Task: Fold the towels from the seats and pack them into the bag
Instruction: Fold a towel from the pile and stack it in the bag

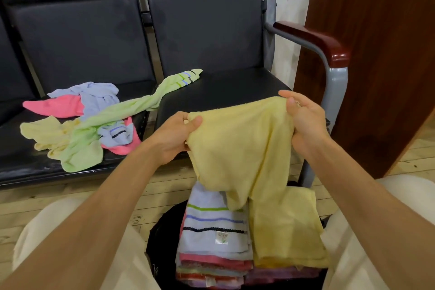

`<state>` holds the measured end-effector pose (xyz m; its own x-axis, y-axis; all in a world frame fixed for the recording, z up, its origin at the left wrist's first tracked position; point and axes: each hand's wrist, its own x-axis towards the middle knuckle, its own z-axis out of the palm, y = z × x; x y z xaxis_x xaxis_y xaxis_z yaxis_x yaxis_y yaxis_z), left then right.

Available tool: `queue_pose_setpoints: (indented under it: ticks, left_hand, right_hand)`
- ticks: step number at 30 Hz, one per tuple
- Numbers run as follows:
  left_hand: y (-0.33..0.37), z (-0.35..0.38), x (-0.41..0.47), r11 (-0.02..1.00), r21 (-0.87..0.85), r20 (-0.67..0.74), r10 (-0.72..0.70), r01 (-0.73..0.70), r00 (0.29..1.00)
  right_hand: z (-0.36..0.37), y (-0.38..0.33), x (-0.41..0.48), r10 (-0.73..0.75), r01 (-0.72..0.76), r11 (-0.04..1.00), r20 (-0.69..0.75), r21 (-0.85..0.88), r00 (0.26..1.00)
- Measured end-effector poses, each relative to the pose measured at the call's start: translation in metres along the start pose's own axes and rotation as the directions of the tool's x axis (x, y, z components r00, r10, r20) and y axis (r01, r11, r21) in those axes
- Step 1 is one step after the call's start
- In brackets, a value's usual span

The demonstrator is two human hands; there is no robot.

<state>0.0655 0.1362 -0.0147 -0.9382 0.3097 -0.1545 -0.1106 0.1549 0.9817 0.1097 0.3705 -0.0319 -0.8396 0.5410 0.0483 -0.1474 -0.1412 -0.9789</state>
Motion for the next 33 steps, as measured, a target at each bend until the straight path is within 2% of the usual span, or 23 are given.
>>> queue_pose_setpoints:
  ticks: [2, 4, 7, 9, 13, 16, 18, 21, 23, 25, 27, 29, 31, 33]
  left_hand:
    - [-0.002, 0.000, 0.003, 0.998, -0.040, -0.066, -0.042, 0.039, 0.997]
    - [-0.005, -0.003, 0.006, 0.968, -0.219, -0.108, -0.147, 0.121, 0.983]
    - [-0.005, -0.004, 0.005, 0.821, -0.536, -0.043, -0.259, 0.196, 0.965]
    - [-0.004, -0.002, 0.003, 0.768, -0.598, -0.014, -0.295, 0.229, 0.955]
    - [-0.009, 0.002, 0.001, 0.795, -0.502, 0.058, -0.361, 0.340, 0.931]
    - [-0.013, 0.003, 0.001, 0.864, -0.307, 0.099, -0.387, 0.398, 0.917]
    - [-0.013, 0.004, 0.001, 0.913, -0.143, 0.121, -0.366, 0.382, 0.923]
    - [-0.008, 0.009, -0.004, 0.961, 0.081, 0.090, -0.270, 0.263, 0.959]
    - [-0.005, 0.008, -0.005, 0.941, 0.278, 0.056, -0.219, 0.196, 0.974]
    - [-0.006, 0.002, -0.001, 0.852, 0.506, 0.034, -0.176, 0.135, 0.984]
    - [-0.008, -0.003, 0.001, 0.791, 0.602, 0.015, -0.152, 0.113, 0.988]
    - [-0.010, -0.006, 0.004, 0.801, 0.593, -0.029, -0.086, 0.086, 0.996]
    - [-0.010, -0.007, 0.004, 0.879, 0.467, -0.126, -0.037, 0.092, 0.991]
    - [-0.009, -0.008, 0.005, 0.988, 0.055, -0.125, -0.138, 0.146, 0.982]
  right_hand:
    - [0.003, 0.002, 0.001, 0.029, -0.030, 0.999, -0.016, -0.043, 0.999]
    - [0.007, 0.003, -0.001, 0.037, -0.036, 0.998, 0.009, -0.060, 0.999]
    - [0.013, 0.002, -0.006, 0.023, -0.018, 0.998, 0.065, -0.068, 0.998]
    - [0.016, 0.001, -0.009, 0.003, 0.003, 0.998, 0.089, -0.069, 0.996]
    - [0.016, -0.001, -0.010, -0.057, 0.058, 0.998, 0.046, -0.034, 0.997]
    - [0.014, 0.000, -0.007, -0.059, 0.059, 0.998, -0.014, -0.010, 0.998]
    - [0.013, 0.001, -0.004, -0.052, 0.052, 0.999, -0.042, -0.013, 0.998]
    - [0.014, -0.002, -0.005, -0.075, 0.073, 0.997, -0.074, -0.032, 0.994]
    - [0.015, -0.004, -0.007, -0.129, 0.123, 0.990, -0.086, -0.071, 0.988]
    - [0.016, -0.004, -0.010, -0.213, 0.203, 0.971, -0.072, -0.127, 0.974]
    - [0.017, -0.003, -0.012, -0.286, 0.276, 0.944, -0.033, -0.179, 0.958]
    - [0.018, -0.002, -0.012, -0.304, 0.295, 0.937, -0.021, -0.188, 0.952]
    - [0.018, 0.001, -0.010, -0.278, 0.267, 0.947, -0.038, -0.176, 0.960]
    - [0.018, 0.004, -0.007, -0.236, 0.225, 0.960, -0.051, -0.166, 0.970]
